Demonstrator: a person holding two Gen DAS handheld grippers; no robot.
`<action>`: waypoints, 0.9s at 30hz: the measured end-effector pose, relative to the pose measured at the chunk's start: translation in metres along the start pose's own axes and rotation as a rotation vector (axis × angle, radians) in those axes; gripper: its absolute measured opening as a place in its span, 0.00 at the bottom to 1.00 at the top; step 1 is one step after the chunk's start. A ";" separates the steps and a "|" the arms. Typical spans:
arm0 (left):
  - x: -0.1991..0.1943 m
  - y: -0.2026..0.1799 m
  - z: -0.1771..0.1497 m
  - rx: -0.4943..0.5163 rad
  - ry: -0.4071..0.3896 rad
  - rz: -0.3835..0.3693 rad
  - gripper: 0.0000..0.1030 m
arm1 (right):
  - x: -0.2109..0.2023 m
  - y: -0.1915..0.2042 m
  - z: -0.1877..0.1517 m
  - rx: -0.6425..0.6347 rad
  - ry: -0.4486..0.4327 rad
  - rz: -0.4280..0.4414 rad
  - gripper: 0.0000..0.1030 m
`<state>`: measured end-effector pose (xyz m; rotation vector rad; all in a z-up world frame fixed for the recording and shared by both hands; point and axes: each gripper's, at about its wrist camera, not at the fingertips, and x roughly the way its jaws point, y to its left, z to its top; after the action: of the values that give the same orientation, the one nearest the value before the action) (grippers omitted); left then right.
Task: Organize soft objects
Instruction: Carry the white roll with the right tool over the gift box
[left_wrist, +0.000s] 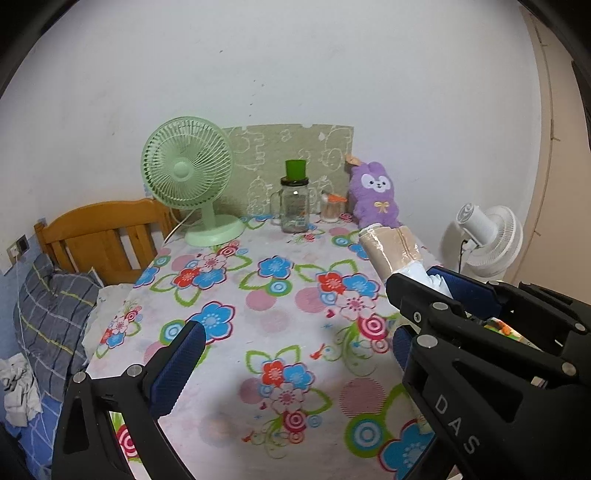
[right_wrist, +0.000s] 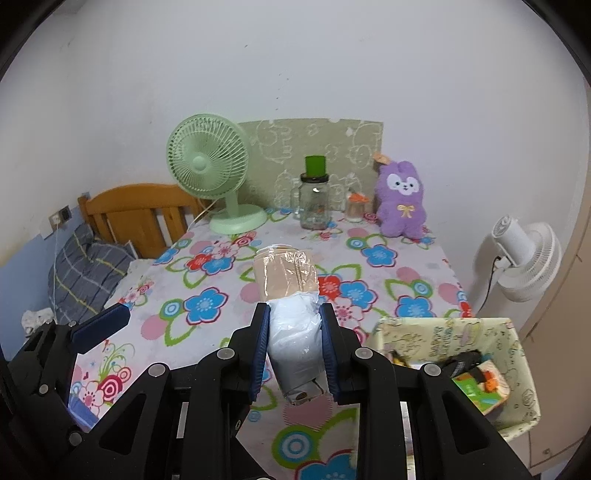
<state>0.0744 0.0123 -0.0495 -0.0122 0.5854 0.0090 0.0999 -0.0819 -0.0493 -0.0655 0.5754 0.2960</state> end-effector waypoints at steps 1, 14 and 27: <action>-0.001 -0.004 0.001 0.003 -0.003 -0.006 0.99 | -0.003 -0.004 0.000 0.004 -0.004 -0.007 0.28; 0.004 -0.049 0.006 0.050 -0.013 -0.063 0.99 | -0.017 -0.048 -0.005 0.049 -0.017 -0.067 0.28; 0.022 -0.093 0.003 0.093 0.016 -0.120 0.99 | -0.014 -0.096 -0.017 0.116 0.004 -0.128 0.28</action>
<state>0.0953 -0.0809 -0.0577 0.0426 0.5997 -0.1346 0.1078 -0.1797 -0.0576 0.0091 0.5882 0.1378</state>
